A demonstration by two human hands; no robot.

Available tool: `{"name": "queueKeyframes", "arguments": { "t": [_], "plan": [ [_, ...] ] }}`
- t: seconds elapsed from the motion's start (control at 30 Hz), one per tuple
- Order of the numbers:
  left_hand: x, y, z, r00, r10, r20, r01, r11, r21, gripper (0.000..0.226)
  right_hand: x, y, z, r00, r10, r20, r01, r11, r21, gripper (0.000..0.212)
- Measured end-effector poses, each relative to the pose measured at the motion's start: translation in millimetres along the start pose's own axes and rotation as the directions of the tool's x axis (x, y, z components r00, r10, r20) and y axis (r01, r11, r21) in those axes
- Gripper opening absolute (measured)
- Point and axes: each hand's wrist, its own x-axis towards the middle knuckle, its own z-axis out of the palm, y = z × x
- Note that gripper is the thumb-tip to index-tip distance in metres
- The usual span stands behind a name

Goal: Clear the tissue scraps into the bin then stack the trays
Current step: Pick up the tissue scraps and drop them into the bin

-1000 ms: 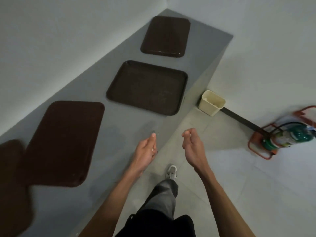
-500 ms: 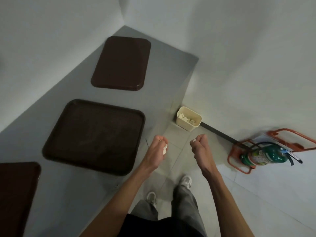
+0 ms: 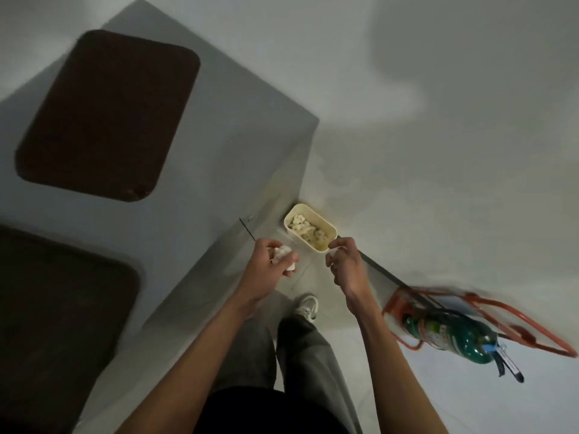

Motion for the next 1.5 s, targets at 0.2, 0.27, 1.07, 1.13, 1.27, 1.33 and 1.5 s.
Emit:
{"name": "queueKeyframes", "arguments": {
  "t": [0.2,0.27,1.07,1.13,1.27,1.33,1.5],
  "plan": [
    [105,-32,51,0.991,-0.088,-0.102,0.091,0.996,0.024,0.037,120,42,-13,0.971,0.233,0.061,-0.239,0.962,0.13,0.011],
    [151,-59,61,0.985,-0.121,-0.12,0.126,0.992,0.033,0.035,164,70,-9,0.956,0.281,0.088,-0.293,0.934,0.203,0.015],
    [387,-209,108,0.994,-0.089,-0.065,0.11,0.799,0.591,0.061,392,233,34,1.0,0.016,-0.019,-0.022,0.94,-0.34,0.045],
    [353,-188,96,0.993,-0.074,-0.088,0.112,0.797,0.594,0.059,356,210,30,0.999,-0.034,-0.002,0.031,0.926,-0.377,0.044],
    [275,-139,69,0.994,-0.054,-0.093,0.099,0.797,0.596,0.057,270,156,27,0.991,-0.13,0.037,0.133,0.886,-0.445,0.046],
    [235,-115,55,0.994,-0.028,-0.103,0.084,0.8,0.593,0.056,225,126,28,0.985,-0.166,0.048,0.169,0.869,-0.465,0.04],
    [131,-59,31,0.99,0.044,-0.134,0.038,0.832,0.554,0.057,123,63,29,0.965,-0.248,0.086,0.26,0.857,-0.445,0.037]
  ]
}}
